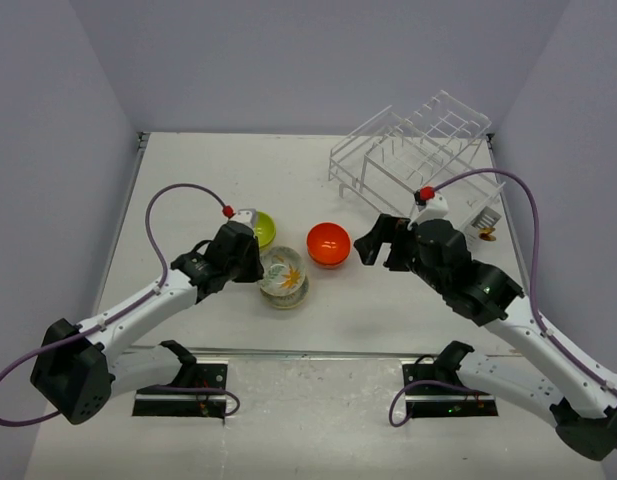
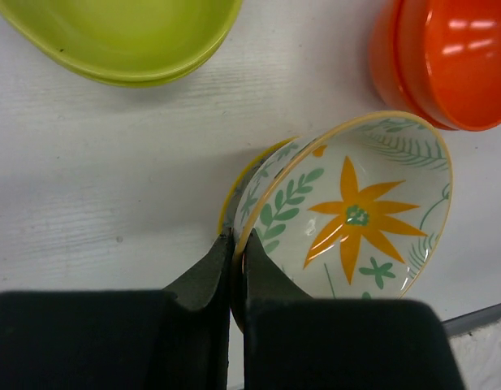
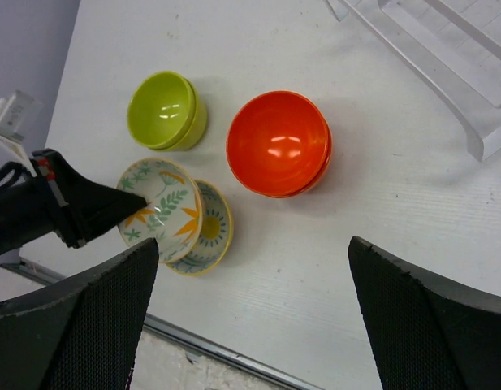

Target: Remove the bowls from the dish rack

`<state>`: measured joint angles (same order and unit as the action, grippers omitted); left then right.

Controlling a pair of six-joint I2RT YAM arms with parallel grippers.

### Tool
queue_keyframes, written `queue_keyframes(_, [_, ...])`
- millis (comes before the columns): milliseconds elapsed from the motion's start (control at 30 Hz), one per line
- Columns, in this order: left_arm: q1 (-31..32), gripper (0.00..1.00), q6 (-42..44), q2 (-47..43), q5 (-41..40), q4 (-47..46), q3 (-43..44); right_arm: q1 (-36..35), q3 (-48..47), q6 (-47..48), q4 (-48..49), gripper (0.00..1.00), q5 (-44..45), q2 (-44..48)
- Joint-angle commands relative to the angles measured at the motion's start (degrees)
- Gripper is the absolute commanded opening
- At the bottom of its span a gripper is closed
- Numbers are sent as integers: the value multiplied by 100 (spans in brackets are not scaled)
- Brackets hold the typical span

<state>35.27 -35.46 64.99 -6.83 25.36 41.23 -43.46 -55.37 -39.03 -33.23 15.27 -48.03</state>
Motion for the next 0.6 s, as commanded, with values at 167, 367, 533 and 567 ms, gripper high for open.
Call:
queue_keyframes(167, [-11, 0, -136, -110, 621, -788, -106, 22, 281, 246, 308, 99, -401, -409])
queue_keyframes(367, [6, 0, -31, 58, 1122, -849, -212, 22, 334, 299, 397, 99, -525, -497])
queue_keyframes(533, [6, 2, -13, -189, 877, -700, -326, 22, 466, 299, 458, 99, -533, -400])
queue_keyframes(567, [7, 6, -5, -180, 850, -673, -326, 22, 492, 308, 484, 99, -551, -374])
